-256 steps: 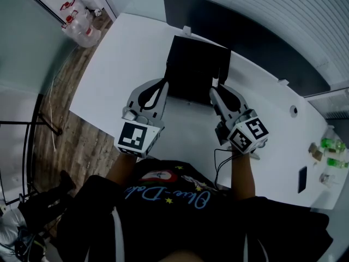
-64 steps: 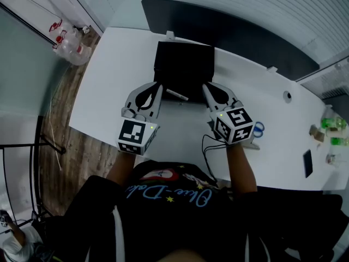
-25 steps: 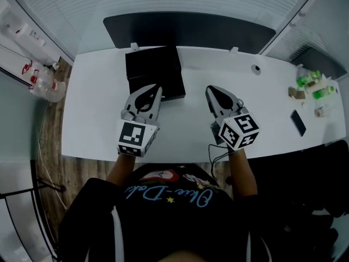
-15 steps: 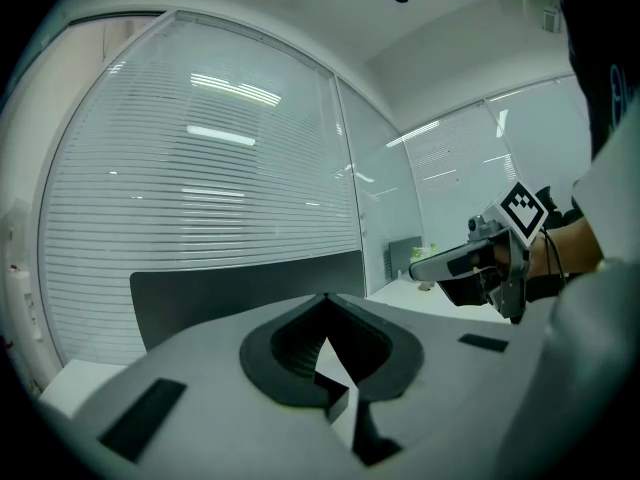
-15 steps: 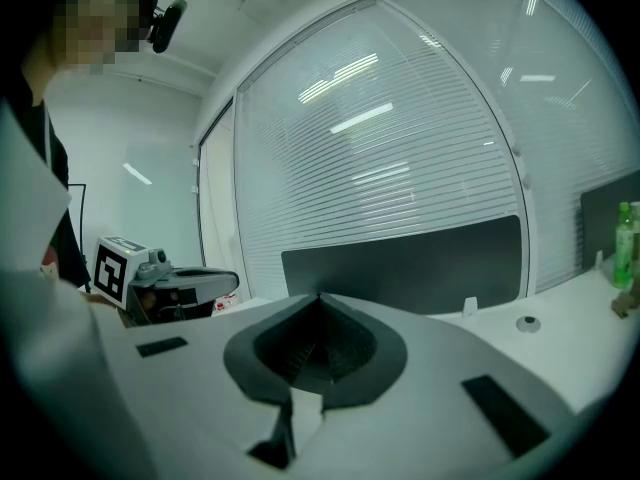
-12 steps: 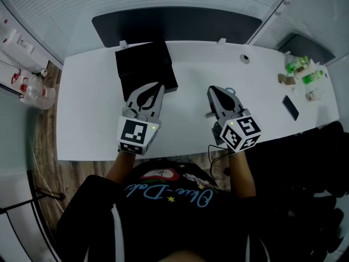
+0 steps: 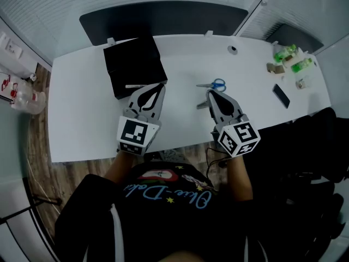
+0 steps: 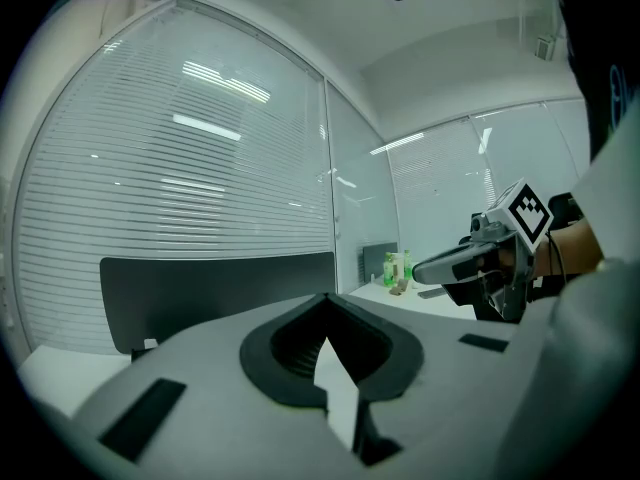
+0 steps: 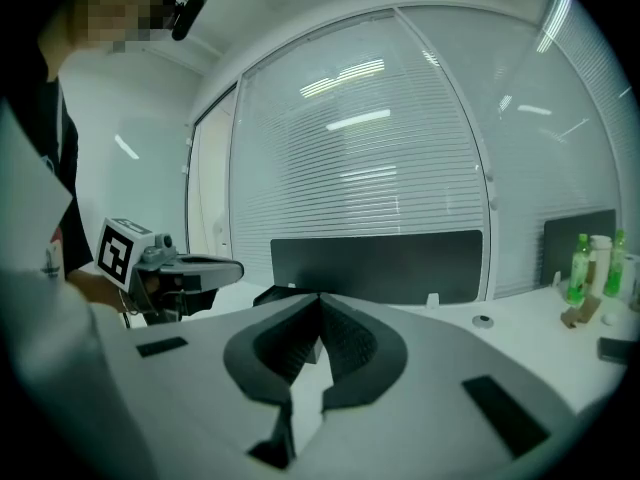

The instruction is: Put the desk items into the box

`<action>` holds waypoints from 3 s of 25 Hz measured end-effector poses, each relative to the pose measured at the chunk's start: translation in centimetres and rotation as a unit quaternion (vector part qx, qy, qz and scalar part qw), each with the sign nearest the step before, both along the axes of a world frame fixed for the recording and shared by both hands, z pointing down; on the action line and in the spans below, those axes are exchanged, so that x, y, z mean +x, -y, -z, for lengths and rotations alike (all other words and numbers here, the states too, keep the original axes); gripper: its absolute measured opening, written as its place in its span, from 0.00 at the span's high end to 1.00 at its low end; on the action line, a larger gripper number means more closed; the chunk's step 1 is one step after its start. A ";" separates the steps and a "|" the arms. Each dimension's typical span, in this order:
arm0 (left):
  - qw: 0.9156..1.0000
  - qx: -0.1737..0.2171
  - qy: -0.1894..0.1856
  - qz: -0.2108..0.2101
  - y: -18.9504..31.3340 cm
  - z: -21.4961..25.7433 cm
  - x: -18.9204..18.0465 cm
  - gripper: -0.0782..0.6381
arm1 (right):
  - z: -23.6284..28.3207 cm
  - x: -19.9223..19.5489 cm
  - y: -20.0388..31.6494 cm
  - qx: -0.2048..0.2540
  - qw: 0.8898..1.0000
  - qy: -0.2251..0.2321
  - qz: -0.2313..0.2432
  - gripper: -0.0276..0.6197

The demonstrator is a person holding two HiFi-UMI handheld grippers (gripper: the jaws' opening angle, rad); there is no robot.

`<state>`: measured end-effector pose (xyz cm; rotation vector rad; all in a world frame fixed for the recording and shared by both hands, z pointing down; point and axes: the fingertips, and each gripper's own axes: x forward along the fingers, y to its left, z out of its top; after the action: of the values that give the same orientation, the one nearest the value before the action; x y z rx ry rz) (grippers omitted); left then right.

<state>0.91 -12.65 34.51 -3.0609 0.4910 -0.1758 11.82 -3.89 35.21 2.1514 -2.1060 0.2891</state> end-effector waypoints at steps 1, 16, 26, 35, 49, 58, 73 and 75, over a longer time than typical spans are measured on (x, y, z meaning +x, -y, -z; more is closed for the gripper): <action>1.000 -0.003 -0.001 -0.003 -0.3 -0.1 0.1 0.88 | -0.1 -0.2 -0.3 0.002 1.000 0.002 0.000 0.95; 0.999 -0.008 0.004 -0.037 -2.7 -1.1 -0.1 0.88 | -1.2 -2.5 -3.7 0.005 1.000 0.019 -0.011 0.94; 1.000 -0.001 0.005 -0.010 -2.1 -0.8 0.7 0.88 | -1.3 -1.3 -3.0 0.008 1.000 0.023 0.013 0.94; 1.000 0.001 0.011 0.028 -2.8 -1.0 2.5 0.88 | -0.4 2.7 -2.6 0.016 0.998 0.002 0.053 0.88; 0.995 -0.001 0.014 0.098 -4.6 -1.1 5.7 0.88 | -0.4 7.9 -2.5 0.026 0.991 0.005 0.131 0.84; 0.993 0.003 0.025 0.118 -5.3 -1.0 8.5 0.88 | -1.1 10.5 -2.8 0.032 0.985 0.029 0.169 0.81; 0.987 -0.005 0.030 0.158 -6.3 -1.8 11.6 0.88 | -3.2 12.6 -2.9 0.019 0.969 0.040 0.244 0.79; 0.986 -0.001 0.032 0.164 -6.5 -2.0 11.9 0.88 | -3.7 12.9 -2.9 0.015 0.966 0.041 0.256 0.79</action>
<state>12.82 -6.18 36.47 -2.9425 0.9876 -0.2829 24.74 -0.97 38.88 1.5451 -2.6228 0.2922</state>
